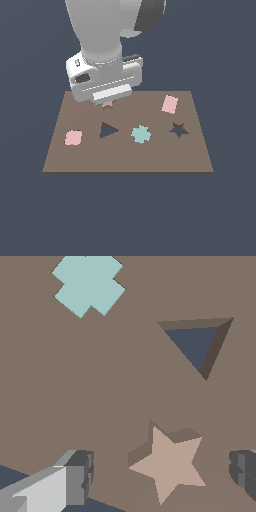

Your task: Insert a designated object into the corresponding slot on a board.

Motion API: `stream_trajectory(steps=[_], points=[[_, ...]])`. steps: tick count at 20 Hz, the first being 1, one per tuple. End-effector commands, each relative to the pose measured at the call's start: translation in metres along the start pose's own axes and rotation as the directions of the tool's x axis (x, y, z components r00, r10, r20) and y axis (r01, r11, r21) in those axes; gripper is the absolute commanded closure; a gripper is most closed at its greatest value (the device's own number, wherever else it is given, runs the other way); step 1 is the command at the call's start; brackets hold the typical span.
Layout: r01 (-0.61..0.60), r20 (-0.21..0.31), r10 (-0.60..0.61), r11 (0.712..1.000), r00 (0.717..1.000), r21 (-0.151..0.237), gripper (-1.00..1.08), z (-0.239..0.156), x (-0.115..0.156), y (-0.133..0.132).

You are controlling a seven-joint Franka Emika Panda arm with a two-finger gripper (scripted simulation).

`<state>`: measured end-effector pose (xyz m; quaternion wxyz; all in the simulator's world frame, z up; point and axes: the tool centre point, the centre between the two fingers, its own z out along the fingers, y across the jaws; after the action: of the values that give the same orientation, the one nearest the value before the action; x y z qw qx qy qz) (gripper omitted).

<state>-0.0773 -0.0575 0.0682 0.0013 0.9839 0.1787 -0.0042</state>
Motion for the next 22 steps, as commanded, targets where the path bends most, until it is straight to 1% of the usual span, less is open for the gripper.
stream_trajectory(steps=[1, 8, 14, 22], points=[[0.034, -0.004, -0.034, 0.999, 0.999, 0.0, -0.92, 0.007, -0.006, 0.003], [0.081, -0.009, -0.081, 0.997, 0.997, 0.0, -0.92, 0.017, -0.014, 0.007], [0.081, -0.008, -0.081, 0.997, 0.997, 0.001, -0.92, 0.019, -0.014, 0.008], [0.084, -0.009, -0.084, 0.996, 0.996, 0.0, -0.92, 0.038, -0.014, 0.008]])
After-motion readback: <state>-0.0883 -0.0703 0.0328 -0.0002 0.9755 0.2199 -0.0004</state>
